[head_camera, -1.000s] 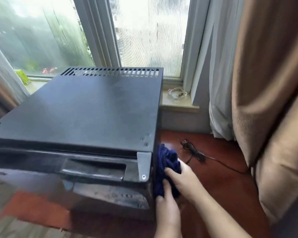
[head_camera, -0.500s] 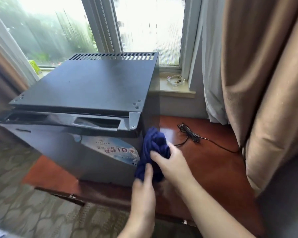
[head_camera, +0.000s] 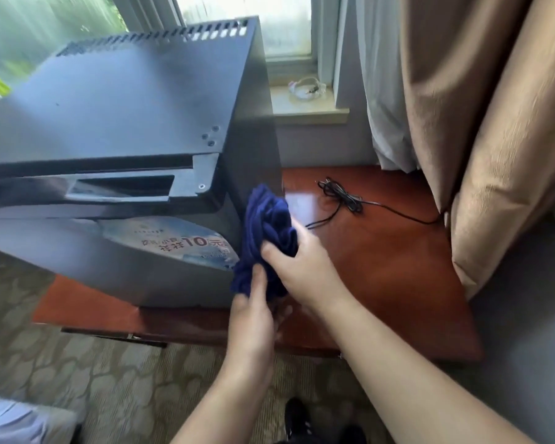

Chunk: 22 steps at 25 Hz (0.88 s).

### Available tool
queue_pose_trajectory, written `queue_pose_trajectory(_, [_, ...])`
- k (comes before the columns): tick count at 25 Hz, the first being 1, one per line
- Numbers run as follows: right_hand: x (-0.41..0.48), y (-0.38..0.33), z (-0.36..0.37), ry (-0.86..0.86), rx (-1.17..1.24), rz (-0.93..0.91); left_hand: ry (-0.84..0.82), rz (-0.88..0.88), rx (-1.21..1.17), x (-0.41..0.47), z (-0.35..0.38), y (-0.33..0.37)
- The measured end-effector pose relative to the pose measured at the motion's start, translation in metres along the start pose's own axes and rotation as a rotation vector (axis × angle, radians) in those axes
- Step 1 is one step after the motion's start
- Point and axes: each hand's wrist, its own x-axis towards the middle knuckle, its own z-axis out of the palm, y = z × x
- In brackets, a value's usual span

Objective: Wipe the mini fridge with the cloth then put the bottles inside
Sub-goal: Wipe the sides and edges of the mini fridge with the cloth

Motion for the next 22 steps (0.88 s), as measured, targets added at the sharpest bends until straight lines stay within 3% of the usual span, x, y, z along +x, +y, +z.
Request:
queue_pose_trajectory(3, [-0.01,0.067,0.008,-0.037,-0.057,0.238,0.066,-0.185,0.063,0.012,-0.009,-0.042])
queue_pose_trajectory(7, [-0.013,0.13,0.014,-0.094,0.052,0.486,0.165,-0.239,0.263,0.034,-0.014,-0.075])
queue_pose_trajectory(11, [0.01,0.159,0.013,-0.096,0.085,0.617,0.195,-0.284,0.298,0.061,-0.003,-0.086])
queue_pose_trajectory(16, [0.069,0.178,-0.007,-0.141,0.075,0.596,0.264,-0.362,0.279,0.106,0.036,-0.094])
queue_pose_trajectory(22, [0.207,0.17,-0.033,-0.174,0.09,0.418,0.418,-0.284,0.089,0.214,0.124,-0.062])
